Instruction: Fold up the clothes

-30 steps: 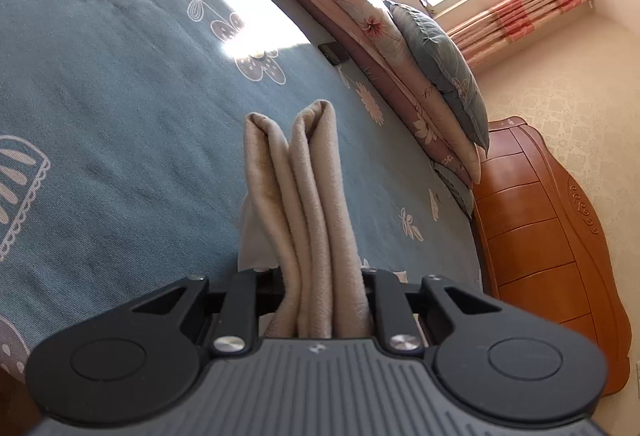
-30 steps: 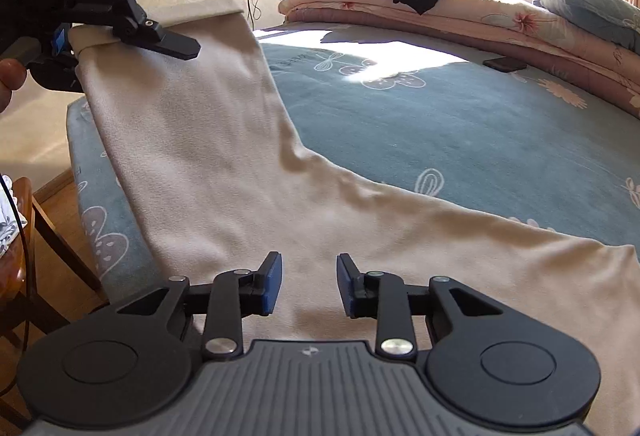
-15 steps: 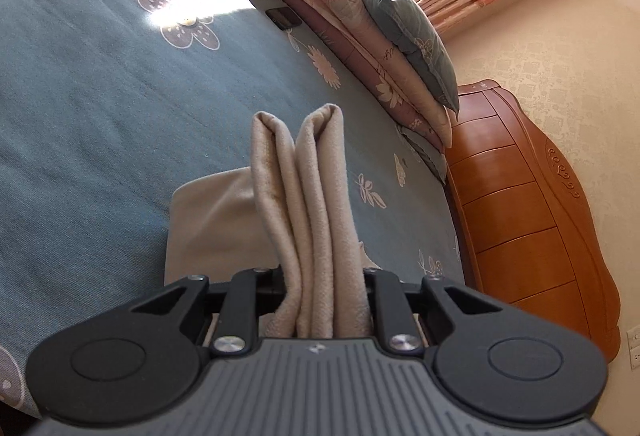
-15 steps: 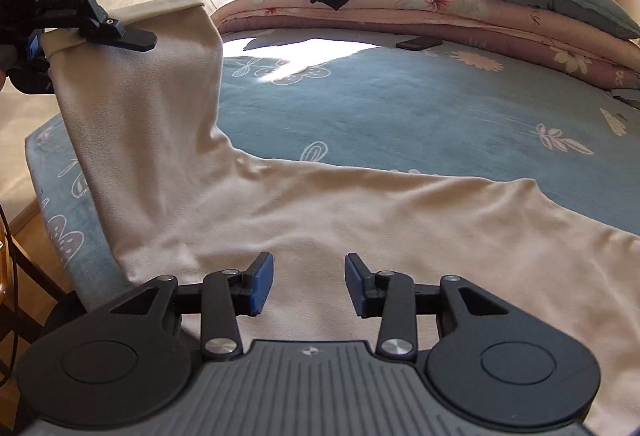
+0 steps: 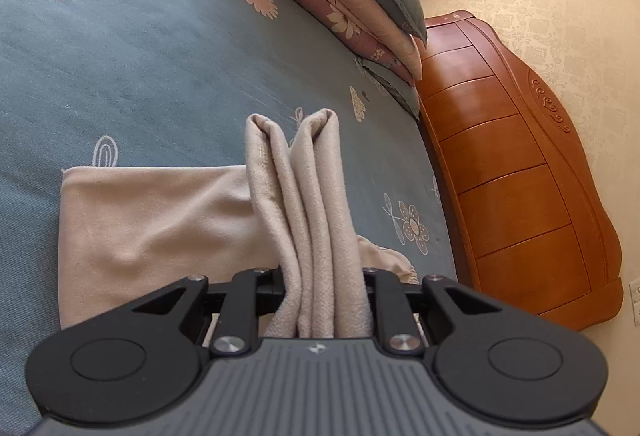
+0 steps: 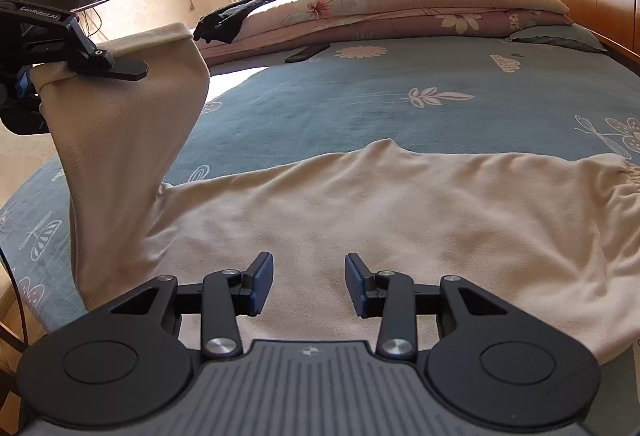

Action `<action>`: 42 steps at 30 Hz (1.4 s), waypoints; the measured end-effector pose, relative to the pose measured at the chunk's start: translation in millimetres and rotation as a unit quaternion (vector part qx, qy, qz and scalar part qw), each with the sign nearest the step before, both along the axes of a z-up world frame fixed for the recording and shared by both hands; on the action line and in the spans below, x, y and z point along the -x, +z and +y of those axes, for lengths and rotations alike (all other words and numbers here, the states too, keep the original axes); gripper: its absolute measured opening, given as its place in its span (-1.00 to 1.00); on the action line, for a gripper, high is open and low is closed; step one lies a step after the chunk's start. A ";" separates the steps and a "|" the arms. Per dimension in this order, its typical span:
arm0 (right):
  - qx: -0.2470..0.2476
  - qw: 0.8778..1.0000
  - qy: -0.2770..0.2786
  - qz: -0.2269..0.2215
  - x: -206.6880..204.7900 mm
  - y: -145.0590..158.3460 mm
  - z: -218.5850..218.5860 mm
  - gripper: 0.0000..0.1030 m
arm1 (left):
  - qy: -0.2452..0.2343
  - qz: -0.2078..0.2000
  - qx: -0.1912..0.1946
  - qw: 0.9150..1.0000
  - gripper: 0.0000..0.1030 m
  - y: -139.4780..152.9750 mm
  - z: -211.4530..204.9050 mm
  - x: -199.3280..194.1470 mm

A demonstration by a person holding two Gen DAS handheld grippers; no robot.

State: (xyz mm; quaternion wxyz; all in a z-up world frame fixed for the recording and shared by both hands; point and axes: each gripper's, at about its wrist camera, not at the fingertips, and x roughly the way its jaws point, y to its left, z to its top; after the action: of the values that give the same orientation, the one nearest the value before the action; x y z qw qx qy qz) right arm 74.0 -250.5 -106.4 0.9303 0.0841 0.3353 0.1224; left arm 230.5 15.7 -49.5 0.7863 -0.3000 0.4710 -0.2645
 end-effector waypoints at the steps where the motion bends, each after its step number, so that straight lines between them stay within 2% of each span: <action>1: -0.003 1.000 -0.003 -0.001 0.9 -0.3 -3.8 -0.13 | -0.005 0.003 -0.003 1.000 -0.66 -1.8 -8.9 -2.3; 7: -0.011 1.000 -0.024 -0.002 5.1 -5.4 -22.0 -0.12 | -0.029 0.029 -0.023 0.999 -0.66 -25.0 -58.0 -15.3; 13: -0.019 0.999 -0.043 0.007 6.8 -14.4 -36.9 -0.12 | -0.053 0.053 -0.085 0.994 -0.66 -60.1 -101.1 -19.6; 16: -0.023 0.998 -0.050 0.013 7.1 -19.5 -42.5 -0.07 | -0.063 0.057 -0.111 0.990 -0.59 -72.0 -113.6 -18.7; 18: -0.026 0.998 -0.055 0.015 7.9 -22.4 -46.1 0.06 | -0.069 0.061 -0.116 0.989 -0.41 -77.6 -118.1 -16.7; 19: -0.029 0.998 -0.056 0.016 7.8 -23.4 -47.4 0.08 | -0.071 0.054 -0.113 0.990 -0.37 -74.2 -116.1 -15.0; 20: -0.034 0.998 -0.056 0.019 7.8 -24.7 -49.6 0.08 | -0.073 0.045 -0.108 0.990 -0.24 -69.5 -113.3 -13.2; 21: -0.038 0.997 -0.058 0.020 7.5 -25.7 -50.8 0.09 | -0.075 0.036 -0.104 0.991 0.00 -64.9 -110.6 -11.3; 23: -0.047 0.997 -0.059 0.025 6.6 -28.4 -52.9 0.11 | -0.078 0.019 -0.094 0.992 0.15 -55.6 -105.0 -7.6; 28: -0.061 0.996 -0.053 0.041 4.9 -36.8 -51.6 0.14 | -0.087 -0.024 -0.071 0.993 0.16 -32.5 -91.1 1.7; 30: -0.069 0.996 -0.045 0.041 5.6 -37.8 -51.3 0.31 | -0.091 -0.041 -0.061 0.993 0.24 -23.2 -85.5 5.5; 31: -0.072 0.996 -0.041 0.042 5.7 -37.5 -51.5 0.34 | -0.086 -0.062 -0.075 0.992 0.24 -17.3 -76.5 9.2; 33: -0.079 0.995 -0.034 0.042 6.1 -36.8 -51.9 0.34 | -0.073 -0.104 -0.118 0.985 0.32 -10.0 -55.6 21.7; 36: -0.119 0.992 -0.016 0.044 7.8 -35.8 -55.9 0.34 | -0.060 -0.160 -0.202 0.964 0.40 -6.9 -25.6 45.0; 39: -0.131 0.990 -0.030 0.050 6.4 -37.1 -58.7 0.34 | -0.065 -0.180 -0.279 0.941 0.41 -13.3 -5.0 69.0; 42: -0.125 0.990 -0.036 0.052 6.1 -36.4 -56.8 0.34 | -0.081 -0.191 -0.306 0.929 0.41 -18.6 6.5 98.6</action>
State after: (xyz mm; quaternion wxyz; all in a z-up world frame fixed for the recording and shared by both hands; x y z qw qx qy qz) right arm 67.9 -307.3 -142.8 0.8977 0.2180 0.3620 0.1250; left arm 131.9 22.2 -68.1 0.8909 0.0501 0.3928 -0.2224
